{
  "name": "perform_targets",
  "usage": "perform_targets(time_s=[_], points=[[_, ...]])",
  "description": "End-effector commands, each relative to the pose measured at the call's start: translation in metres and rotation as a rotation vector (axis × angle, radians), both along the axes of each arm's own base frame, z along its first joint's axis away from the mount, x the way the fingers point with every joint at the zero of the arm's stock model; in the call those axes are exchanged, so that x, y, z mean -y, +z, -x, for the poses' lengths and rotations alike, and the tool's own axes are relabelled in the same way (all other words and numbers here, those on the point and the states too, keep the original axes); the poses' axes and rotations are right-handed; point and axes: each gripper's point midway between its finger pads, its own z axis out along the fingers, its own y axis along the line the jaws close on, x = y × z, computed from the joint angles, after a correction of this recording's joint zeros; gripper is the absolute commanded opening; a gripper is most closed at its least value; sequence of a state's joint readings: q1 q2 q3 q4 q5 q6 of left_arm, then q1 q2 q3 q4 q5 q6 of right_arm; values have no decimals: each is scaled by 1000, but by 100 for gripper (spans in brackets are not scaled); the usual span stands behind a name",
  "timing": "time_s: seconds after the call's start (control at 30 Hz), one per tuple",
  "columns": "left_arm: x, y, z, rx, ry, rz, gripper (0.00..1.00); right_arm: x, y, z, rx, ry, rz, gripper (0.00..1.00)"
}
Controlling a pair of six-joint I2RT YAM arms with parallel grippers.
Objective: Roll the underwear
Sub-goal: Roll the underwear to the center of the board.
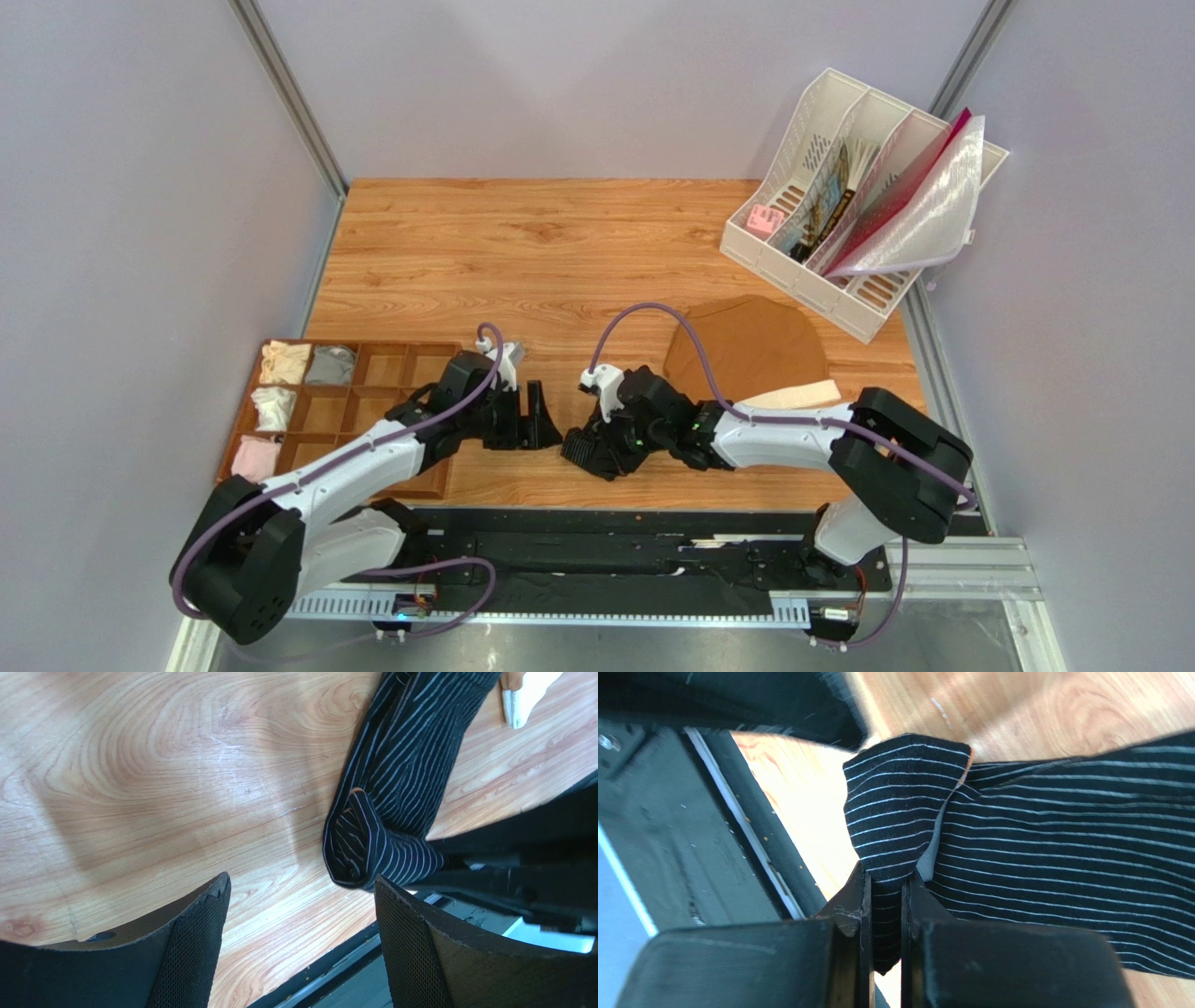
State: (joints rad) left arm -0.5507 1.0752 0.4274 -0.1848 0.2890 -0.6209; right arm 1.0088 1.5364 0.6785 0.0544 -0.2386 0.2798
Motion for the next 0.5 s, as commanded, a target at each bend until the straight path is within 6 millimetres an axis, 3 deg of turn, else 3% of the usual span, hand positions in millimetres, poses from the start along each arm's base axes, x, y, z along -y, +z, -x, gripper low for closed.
perform_targets(time_s=[0.0,0.47], points=[[20,25,-11,144,-63,77,78,4,3,-2,-97,-48,-67,0],[47,21,-13,227,-170,118,73,33,-26,-21,-271,-200,-66,0]])
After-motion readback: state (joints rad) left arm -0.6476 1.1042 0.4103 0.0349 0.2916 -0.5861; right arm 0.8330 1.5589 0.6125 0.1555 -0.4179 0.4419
